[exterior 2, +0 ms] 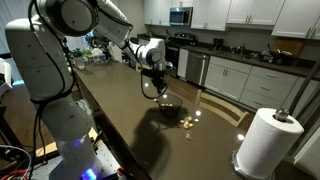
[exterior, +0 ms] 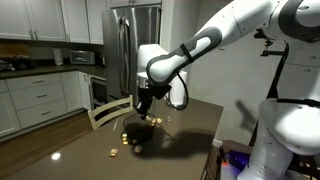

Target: Move a packet from the basket to the counter

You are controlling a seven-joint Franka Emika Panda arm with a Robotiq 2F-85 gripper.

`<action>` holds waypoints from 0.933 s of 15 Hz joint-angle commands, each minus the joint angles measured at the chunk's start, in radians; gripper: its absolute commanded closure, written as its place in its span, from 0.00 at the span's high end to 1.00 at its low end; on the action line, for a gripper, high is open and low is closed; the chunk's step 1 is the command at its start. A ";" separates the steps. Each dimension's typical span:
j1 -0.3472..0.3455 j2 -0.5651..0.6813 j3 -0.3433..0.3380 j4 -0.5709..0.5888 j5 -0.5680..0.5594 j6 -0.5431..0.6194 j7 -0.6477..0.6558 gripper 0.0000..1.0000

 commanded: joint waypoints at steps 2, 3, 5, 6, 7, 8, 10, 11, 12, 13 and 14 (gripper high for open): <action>-0.013 0.019 0.061 0.070 0.061 -0.077 -0.130 0.05; -0.009 0.031 0.073 0.087 0.066 -0.091 -0.150 0.05; 0.000 0.060 0.100 0.124 0.074 -0.129 -0.188 0.05; 0.006 0.078 0.114 0.143 0.068 -0.150 -0.200 0.05; 0.010 0.094 0.127 0.161 0.060 -0.172 -0.211 0.05; 0.014 0.113 0.140 0.182 0.057 -0.196 -0.225 0.05; 0.024 0.150 0.163 0.218 0.048 -0.232 -0.248 0.05; 0.030 0.169 0.174 0.238 0.045 -0.251 -0.257 0.05; 0.037 0.187 0.186 0.255 0.038 -0.266 -0.264 0.05; 0.044 0.206 0.193 0.270 0.030 -0.277 -0.270 0.05; 0.050 0.224 0.201 0.285 0.021 -0.285 -0.272 0.05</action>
